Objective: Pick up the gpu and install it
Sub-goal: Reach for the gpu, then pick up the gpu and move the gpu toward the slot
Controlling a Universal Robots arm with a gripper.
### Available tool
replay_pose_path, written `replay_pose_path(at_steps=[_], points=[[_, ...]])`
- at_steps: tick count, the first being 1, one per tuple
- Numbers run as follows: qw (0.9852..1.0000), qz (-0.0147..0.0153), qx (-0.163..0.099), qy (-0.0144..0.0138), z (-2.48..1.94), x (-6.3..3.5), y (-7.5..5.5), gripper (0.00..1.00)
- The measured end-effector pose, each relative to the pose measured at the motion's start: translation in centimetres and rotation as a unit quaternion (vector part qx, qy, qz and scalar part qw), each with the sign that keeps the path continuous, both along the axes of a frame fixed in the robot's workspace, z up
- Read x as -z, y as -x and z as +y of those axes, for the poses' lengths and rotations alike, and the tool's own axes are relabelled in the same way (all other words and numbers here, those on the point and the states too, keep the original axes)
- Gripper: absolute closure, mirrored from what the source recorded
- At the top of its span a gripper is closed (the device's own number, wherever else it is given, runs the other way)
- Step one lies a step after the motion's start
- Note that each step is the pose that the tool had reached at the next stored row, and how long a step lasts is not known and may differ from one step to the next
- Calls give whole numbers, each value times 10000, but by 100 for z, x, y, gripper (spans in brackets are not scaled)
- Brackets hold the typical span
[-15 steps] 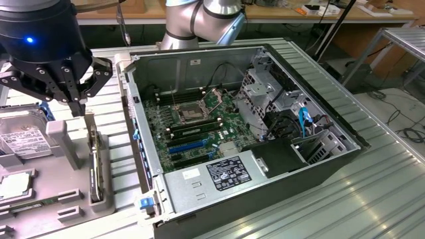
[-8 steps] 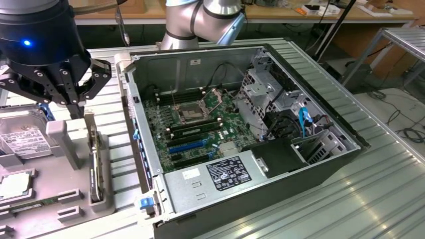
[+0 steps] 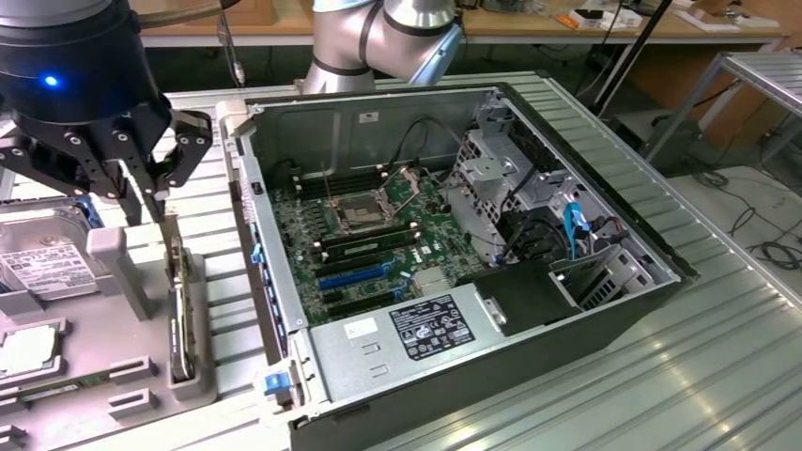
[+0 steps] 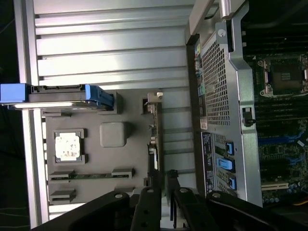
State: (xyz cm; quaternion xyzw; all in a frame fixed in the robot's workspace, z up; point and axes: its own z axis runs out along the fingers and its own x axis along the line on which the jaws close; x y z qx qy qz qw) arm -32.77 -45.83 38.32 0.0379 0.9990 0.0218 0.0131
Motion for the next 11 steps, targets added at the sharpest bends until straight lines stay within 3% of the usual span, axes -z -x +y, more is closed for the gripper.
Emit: replay_pose_path(at_steps=[2,3,4,5,11], points=[[10000,0,0,0,0,0,0,71],[10000,0,0,0,0,0,0,58],[10000,0,0,0,0,0,0,58],[10000,0,0,0,0,0,0,52],[10000,0,0,0,0,0,0,52]])
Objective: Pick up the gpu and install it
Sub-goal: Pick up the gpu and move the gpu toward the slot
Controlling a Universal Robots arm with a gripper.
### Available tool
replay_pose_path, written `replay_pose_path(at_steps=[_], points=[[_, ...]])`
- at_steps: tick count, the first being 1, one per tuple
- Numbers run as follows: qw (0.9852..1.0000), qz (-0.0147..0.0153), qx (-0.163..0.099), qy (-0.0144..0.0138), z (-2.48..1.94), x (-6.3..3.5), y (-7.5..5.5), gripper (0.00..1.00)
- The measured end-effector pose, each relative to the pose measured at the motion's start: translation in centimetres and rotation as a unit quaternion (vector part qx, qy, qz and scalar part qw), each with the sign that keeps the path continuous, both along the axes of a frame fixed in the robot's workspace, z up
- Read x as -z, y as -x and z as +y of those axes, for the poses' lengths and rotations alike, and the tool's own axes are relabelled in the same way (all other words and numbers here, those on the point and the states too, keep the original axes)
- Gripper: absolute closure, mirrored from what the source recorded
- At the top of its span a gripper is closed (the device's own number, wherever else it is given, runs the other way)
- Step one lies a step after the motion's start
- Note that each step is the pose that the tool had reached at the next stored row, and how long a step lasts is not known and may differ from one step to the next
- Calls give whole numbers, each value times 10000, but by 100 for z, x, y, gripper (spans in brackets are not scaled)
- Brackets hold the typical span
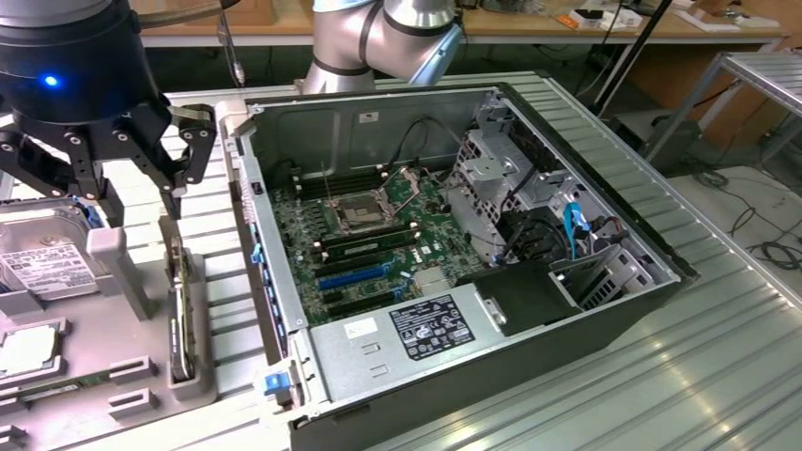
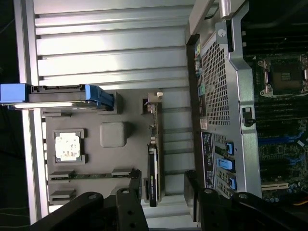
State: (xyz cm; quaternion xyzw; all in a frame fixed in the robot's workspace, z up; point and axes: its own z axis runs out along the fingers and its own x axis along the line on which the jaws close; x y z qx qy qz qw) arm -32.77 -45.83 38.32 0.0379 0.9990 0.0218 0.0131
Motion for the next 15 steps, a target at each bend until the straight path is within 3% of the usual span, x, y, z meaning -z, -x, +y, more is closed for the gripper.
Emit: replay_pose_path(at_steps=[15], points=[[10000,0,0,0,0,54,0,52]])
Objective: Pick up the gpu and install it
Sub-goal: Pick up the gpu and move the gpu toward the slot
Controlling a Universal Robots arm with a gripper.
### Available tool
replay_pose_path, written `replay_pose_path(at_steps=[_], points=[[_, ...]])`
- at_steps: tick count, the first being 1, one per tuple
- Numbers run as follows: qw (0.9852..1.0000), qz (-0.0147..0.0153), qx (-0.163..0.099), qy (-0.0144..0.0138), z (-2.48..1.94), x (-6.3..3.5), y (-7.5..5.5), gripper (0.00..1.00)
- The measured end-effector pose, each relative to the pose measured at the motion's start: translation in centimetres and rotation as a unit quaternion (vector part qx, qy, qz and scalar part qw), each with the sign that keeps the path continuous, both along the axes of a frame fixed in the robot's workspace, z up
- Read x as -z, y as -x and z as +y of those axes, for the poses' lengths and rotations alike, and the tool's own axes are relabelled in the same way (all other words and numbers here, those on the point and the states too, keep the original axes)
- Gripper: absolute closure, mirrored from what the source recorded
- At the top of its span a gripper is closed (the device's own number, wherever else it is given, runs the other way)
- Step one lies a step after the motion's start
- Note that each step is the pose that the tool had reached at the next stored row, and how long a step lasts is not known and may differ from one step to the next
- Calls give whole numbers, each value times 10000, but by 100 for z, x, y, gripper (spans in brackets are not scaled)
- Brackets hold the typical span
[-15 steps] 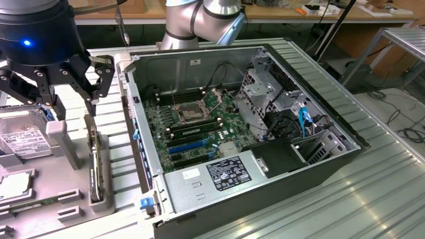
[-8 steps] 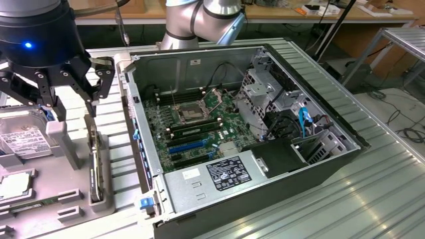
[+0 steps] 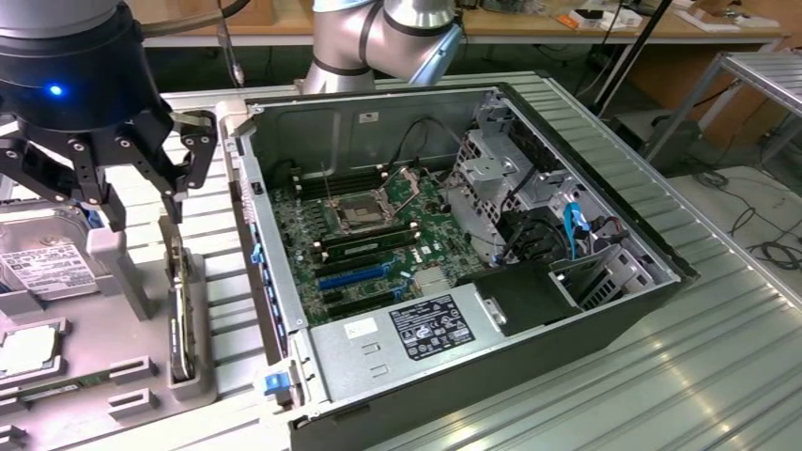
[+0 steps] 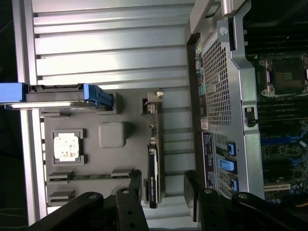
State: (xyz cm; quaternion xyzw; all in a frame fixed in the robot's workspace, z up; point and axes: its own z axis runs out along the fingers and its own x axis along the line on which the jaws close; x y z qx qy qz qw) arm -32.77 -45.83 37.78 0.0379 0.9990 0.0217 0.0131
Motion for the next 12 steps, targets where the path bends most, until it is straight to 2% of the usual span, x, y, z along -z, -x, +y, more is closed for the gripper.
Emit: replay_pose_path(at_steps=[12], points=[[10000,0,0,0,0,67,0,52]])
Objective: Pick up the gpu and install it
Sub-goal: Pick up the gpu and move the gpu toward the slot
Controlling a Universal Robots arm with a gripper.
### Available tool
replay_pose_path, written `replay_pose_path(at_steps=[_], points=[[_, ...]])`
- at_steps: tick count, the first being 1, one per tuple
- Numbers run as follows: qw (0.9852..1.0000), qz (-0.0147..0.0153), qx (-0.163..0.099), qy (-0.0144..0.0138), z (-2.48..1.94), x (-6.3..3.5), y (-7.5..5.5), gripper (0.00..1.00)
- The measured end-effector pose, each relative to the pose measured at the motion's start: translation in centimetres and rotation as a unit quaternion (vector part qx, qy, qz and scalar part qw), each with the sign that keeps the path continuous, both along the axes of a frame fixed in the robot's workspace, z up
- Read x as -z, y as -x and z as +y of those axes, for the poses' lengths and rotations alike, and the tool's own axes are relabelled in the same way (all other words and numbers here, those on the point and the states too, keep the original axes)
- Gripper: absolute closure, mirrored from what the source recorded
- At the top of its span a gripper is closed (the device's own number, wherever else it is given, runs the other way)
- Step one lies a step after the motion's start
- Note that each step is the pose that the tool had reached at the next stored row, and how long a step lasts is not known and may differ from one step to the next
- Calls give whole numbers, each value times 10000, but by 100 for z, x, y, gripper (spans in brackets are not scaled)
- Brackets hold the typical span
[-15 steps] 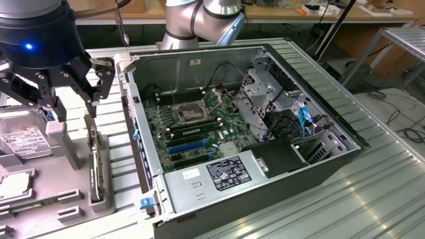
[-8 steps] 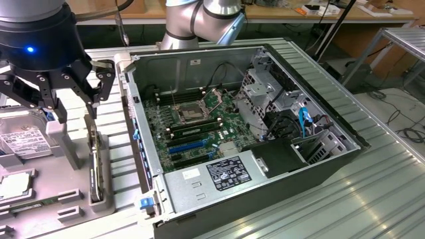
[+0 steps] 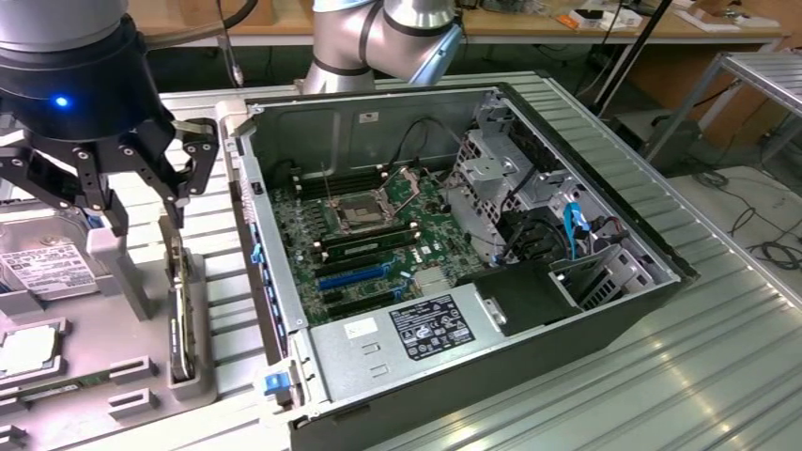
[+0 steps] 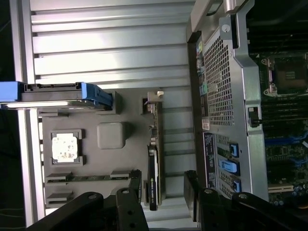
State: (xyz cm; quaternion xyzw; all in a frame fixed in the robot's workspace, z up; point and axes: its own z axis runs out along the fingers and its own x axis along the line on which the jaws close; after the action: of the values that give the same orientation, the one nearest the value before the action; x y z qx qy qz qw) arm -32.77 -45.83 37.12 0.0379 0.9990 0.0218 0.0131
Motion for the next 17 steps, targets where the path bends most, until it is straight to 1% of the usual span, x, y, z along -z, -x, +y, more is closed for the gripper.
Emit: replay_pose_path(at_steps=[17], points=[[10000,0,0,0,0,68,0,52]])
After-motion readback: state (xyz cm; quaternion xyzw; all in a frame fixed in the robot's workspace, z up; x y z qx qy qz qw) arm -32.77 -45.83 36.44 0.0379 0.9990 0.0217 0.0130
